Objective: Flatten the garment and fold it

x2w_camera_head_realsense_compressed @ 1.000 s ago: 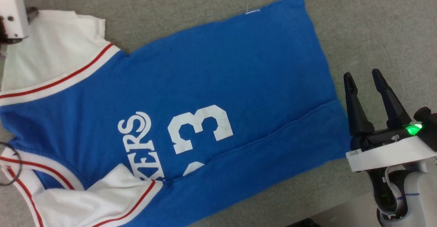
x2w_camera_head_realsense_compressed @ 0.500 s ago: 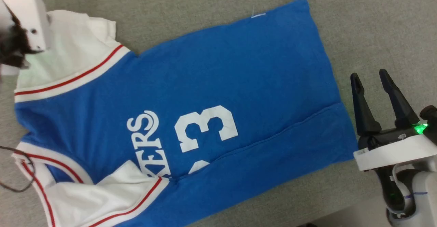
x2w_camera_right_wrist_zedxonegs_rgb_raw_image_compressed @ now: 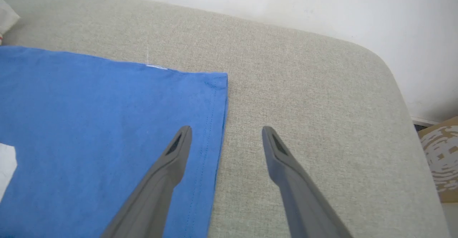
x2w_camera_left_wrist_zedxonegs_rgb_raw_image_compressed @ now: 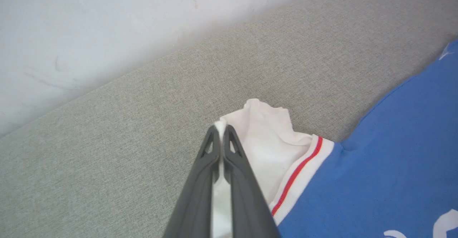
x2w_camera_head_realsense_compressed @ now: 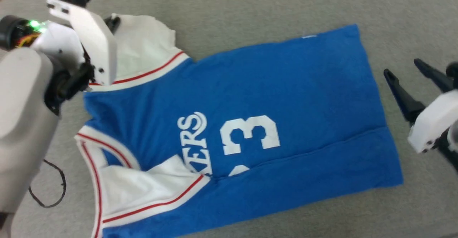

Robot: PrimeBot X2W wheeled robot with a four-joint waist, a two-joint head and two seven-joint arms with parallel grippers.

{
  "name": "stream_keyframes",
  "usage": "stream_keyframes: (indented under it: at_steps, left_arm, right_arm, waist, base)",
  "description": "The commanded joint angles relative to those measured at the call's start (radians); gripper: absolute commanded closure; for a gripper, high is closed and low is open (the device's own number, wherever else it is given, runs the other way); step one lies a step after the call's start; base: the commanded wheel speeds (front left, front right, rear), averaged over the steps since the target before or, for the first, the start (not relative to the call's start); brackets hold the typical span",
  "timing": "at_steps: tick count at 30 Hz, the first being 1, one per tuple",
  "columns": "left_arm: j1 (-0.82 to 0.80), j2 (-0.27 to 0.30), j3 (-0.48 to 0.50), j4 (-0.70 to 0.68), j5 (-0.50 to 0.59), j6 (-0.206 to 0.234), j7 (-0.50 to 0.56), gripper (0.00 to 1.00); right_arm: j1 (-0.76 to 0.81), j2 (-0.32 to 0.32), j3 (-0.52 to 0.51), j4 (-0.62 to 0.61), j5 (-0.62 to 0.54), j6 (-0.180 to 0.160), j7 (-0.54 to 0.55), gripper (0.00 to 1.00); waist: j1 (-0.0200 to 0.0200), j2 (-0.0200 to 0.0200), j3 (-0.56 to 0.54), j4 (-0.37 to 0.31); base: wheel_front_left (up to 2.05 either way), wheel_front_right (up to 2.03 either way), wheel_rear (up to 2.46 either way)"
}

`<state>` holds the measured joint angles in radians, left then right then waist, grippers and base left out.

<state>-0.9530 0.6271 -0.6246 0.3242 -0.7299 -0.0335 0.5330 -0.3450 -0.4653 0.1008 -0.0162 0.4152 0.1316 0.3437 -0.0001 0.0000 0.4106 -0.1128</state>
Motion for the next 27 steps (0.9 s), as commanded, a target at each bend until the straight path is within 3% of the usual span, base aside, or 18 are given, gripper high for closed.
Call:
stream_keyframes:
  at_steps: [1,5,10,18,26,27]
  left_arm:
    - [0.023,0.002,-0.006,-0.031,0.012,0.006,-0.016,1.0]
    - [0.067,0.007,-0.009,-0.144,0.039,0.035,-0.074,1.0]
    - [0.123,-0.005,-0.014,-0.258,0.072,0.067,-0.164,1.0]
    - [0.166,-0.032,-0.034,-0.347,0.094,0.096,-0.212,1.0]
    - [0.172,-0.062,-0.051,-0.364,0.104,0.108,-0.236,1.0]
    - [0.172,-0.065,-0.052,-0.362,0.104,0.109,-0.239,1.0]
  right_arm:
    - [-0.033,-0.023,0.017,0.018,0.019,-0.001,0.036,0.0]
    - [-0.144,-0.104,0.107,0.068,0.091,-0.001,0.157,0.0]
    - [-0.28,-0.197,0.219,0.192,0.096,-0.001,0.24,0.0]
    - [-0.457,-0.252,0.329,0.401,0.121,-0.001,0.303,0.0]
    - [-0.509,-0.267,0.446,0.505,0.171,-0.001,0.329,0.0]
    - [-0.512,-0.266,0.461,0.514,0.178,-0.001,0.325,0.58]
  waist:
    - [0.0001,0.0,-0.035,0.065]
    - [0.0001,0.0,-0.02,0.11]
    - [0.0001,0.0,0.006,0.164]
    - [0.0001,0.0,0.047,0.238]
    - [0.0001,0.0,0.058,0.268]
    - [0.0001,0.0,0.059,0.268]
  base:
    - [0.0,0.0,0.0]
    - [0.0,0.0,0.0]
    - [0.0,0.0,0.0]
    - [0.0,0.0,0.0]
    - [0.0,0.0,0.0]
    - [0.0,0.0,0.0]
